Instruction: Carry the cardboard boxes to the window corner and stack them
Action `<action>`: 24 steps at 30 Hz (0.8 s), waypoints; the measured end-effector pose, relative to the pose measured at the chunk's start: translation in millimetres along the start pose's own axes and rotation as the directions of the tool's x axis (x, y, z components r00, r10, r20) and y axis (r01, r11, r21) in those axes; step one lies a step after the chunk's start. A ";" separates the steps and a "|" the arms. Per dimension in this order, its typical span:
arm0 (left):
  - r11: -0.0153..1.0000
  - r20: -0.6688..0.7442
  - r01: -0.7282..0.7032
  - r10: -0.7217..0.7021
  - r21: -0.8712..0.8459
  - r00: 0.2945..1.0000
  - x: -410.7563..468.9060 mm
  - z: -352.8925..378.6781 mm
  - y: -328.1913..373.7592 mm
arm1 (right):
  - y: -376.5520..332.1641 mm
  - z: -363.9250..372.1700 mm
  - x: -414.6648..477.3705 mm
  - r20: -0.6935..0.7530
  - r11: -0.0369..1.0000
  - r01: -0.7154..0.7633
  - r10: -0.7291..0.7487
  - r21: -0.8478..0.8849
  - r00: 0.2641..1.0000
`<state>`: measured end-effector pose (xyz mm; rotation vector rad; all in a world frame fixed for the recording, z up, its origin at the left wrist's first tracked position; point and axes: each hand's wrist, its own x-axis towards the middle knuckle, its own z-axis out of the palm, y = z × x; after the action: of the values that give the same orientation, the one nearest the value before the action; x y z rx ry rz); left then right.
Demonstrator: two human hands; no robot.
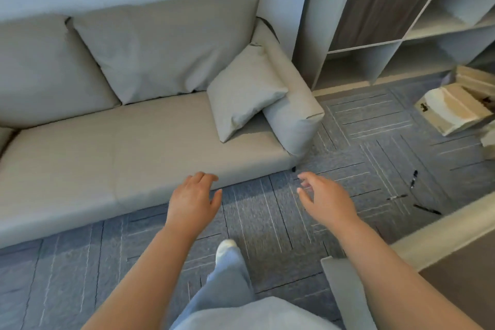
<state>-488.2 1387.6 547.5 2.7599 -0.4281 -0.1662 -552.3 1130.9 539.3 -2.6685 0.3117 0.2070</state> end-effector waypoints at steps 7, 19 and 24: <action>0.927 0.097 -0.373 0.374 -0.032 0.922 172.3 -11.7 55.3 | 26.8 -26.2 47.8 -0.065 0.928 -0.362 0.368 0.081 0.928; 0.742 0.293 -0.664 0.657 -0.089 0.695 317.4 54.2 215.9 | 148.7 -77.7 104.0 -0.100 0.728 -0.644 0.678 0.235 0.729; 0.779 0.324 -0.625 0.606 -0.056 0.726 362.5 69.4 254.6 | 202.5 -128.6 156.8 -0.145 0.755 -0.615 0.650 0.228 0.746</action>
<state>-225.6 1024.1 549.2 2.4693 -1.4328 -0.4452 -439.8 867.3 540.0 -2.3162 1.2623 0.0852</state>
